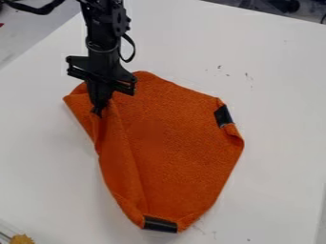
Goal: Fold the cloth from bottom left to the top right
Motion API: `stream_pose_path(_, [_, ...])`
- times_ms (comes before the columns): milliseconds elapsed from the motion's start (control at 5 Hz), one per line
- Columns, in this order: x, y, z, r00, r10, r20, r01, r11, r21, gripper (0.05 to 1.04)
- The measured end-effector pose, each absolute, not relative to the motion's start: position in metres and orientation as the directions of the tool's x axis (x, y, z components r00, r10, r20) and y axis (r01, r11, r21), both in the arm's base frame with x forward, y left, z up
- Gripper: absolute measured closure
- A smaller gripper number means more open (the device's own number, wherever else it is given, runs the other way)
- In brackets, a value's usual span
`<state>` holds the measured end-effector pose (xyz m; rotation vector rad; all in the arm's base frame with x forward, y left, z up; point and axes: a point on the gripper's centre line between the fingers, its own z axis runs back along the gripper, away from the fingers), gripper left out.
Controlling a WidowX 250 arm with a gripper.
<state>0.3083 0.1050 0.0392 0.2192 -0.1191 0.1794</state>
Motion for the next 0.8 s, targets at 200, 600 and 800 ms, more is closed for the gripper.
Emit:
stream_pose_path(200, [0.32,0.098,0.03,0.981,0.132,0.142,-0.155,0.973,0.168,1.017])
stream_pose_path(600, [0.331,0.089,0.026,0.981,0.097,0.167,-0.117,0.986,0.115,0.824])
stream_pose_path(800, [0.338,0.085,0.033,0.984,0.086,0.155,-0.099,0.992,0.081,0.547])
